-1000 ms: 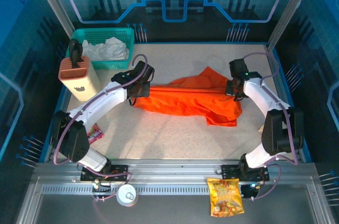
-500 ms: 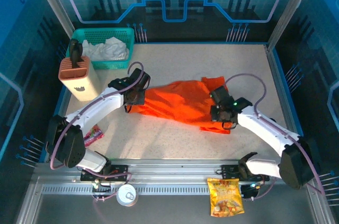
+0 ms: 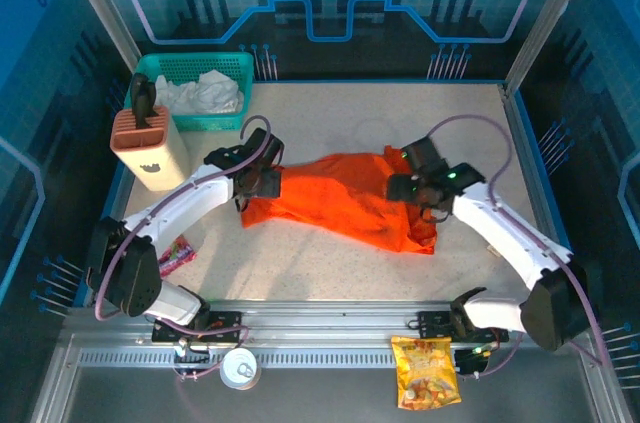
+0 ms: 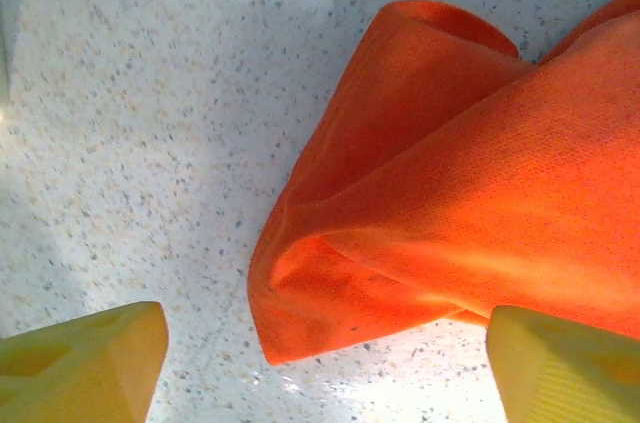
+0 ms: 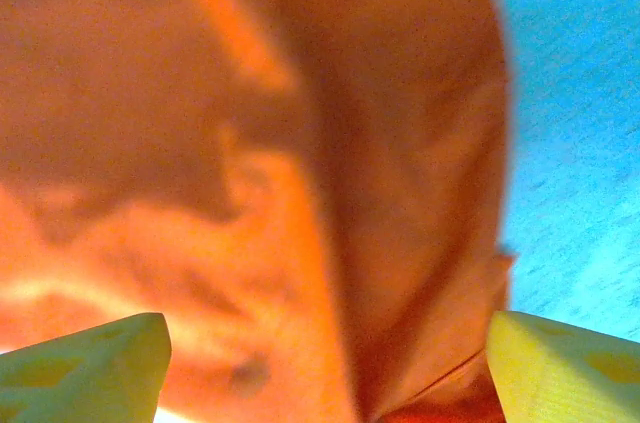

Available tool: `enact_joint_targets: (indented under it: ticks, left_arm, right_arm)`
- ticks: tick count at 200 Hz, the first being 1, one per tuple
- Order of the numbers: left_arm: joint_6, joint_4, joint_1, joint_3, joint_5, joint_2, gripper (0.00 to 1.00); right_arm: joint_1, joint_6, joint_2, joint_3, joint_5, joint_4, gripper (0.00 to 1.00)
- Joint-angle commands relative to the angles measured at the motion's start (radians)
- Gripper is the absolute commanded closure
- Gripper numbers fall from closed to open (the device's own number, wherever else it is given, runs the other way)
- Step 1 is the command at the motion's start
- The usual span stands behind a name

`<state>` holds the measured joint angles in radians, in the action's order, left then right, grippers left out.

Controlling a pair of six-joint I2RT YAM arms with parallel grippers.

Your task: Fold and stack the t-shirts

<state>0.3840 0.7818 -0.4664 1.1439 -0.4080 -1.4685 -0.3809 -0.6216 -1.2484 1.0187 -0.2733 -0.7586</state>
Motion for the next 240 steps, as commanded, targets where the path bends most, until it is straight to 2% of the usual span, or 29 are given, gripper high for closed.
enact_joint_targets:
  ticks: [1,22,41,72,100,142,149,157,164,180,189,200,240]
  left_arm:
    - [-0.021,0.003,0.006,0.057,-0.014,-0.006,0.12]
    - [-0.038,-0.031,0.008,0.095,0.003,-0.08,0.11]
    - [-0.061,-0.074,0.01,0.136,0.02,-0.161,0.07]
    - [-0.079,-0.138,0.025,0.19,0.029,-0.305,0.07]
    - [-0.065,-0.195,0.054,0.219,0.072,-0.424,0.08]
    - [-0.071,-0.294,0.057,0.223,0.151,-0.465,0.11]
    - [-0.073,-0.303,0.057,0.224,0.168,-0.466,0.15]
    - [-0.074,-0.31,0.057,0.223,0.184,-0.466,0.27]
    - [-0.072,-0.315,0.057,0.224,0.197,-0.464,0.45]
    - [-0.069,-0.323,0.057,0.213,0.221,-0.452,0.84]
    - [-0.064,-0.327,0.057,0.199,0.221,-0.434,1.0]
    - [-0.06,-0.333,0.057,0.177,0.217,-0.397,1.0]
    - [-0.087,-0.36,0.055,0.113,0.275,-0.16,1.0]
  right_arm:
    - [0.139,0.084,-0.023,0.004,0.063,0.033,0.16]
    - [0.249,0.093,-0.115,0.015,0.159,0.111,0.17]
    - [0.294,0.094,-0.223,0.046,0.198,0.156,0.18]
    - [0.3,0.085,-0.385,0.106,0.203,0.168,0.23]
    - [0.3,0.042,-0.459,0.071,0.198,0.219,0.24]
    - [0.303,-0.018,-0.503,0.018,0.245,0.303,0.35]
    - [0.303,-0.025,-0.503,0.017,0.25,0.31,0.37]
    - [0.303,-0.031,-0.5,0.017,0.249,0.312,0.41]
    - [0.301,-0.034,-0.495,0.017,0.248,0.315,0.48]
    - [0.302,-0.038,-0.472,0.02,0.234,0.32,0.76]
    - [0.302,-0.033,-0.451,0.029,0.221,0.313,0.87]
    - [0.303,-0.014,-0.421,0.047,0.202,0.29,1.0]
    - [0.298,0.136,-0.219,0.131,0.107,0.224,1.0]
